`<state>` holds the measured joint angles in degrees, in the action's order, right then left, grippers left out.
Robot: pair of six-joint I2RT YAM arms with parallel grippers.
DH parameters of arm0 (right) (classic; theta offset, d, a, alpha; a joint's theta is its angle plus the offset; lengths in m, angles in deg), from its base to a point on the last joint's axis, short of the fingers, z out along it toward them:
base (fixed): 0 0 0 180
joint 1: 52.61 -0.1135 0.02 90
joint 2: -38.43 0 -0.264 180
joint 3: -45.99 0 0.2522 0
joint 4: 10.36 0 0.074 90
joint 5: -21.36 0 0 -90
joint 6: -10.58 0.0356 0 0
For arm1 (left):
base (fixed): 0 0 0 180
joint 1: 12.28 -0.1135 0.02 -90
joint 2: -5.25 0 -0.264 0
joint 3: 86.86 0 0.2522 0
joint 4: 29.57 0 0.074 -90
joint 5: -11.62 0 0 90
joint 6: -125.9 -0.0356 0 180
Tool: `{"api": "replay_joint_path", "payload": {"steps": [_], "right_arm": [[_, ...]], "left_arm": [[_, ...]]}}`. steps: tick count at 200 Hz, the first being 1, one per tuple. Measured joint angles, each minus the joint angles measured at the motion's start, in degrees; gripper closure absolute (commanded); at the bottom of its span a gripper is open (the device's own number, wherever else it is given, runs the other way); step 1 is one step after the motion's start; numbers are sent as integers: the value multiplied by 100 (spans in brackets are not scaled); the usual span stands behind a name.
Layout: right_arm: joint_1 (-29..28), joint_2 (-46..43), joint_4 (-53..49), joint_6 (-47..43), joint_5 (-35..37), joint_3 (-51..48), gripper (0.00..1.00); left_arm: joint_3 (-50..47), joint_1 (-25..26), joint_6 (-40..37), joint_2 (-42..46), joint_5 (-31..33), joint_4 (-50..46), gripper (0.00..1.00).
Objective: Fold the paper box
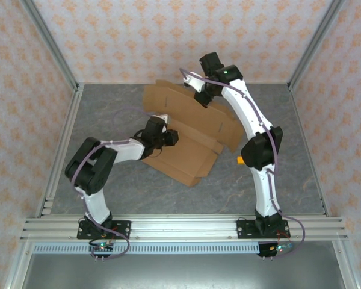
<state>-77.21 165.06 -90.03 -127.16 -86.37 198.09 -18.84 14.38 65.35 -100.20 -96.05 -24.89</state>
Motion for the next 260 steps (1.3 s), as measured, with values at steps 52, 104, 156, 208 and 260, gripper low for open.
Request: {"api": "replay_joint_path", "payload": {"steps": [52, 104, 156, 208, 260], "right_arm": [[4, 149, 66, 122, 109, 52, 100], [33, 262, 131, 162, 144, 52, 100], [37, 282, 168, 201, 133, 74, 100], [-15, 291, 81, 289, 122, 72, 100], [-59, 205, 352, 487, 118, -369, 100]], "left_arm": [[686, 90, 614, -1152, 57, 1104, 84], [874, 107, 872, -1534, 101, 1460, 88], [1021, 140, 1021, -1687, 278, 1572, 91], [1082, 262, 1108, -1849, 522, 1668, 95], [1086, 297, 1167, -1910, 715, 1714, 97]]}}
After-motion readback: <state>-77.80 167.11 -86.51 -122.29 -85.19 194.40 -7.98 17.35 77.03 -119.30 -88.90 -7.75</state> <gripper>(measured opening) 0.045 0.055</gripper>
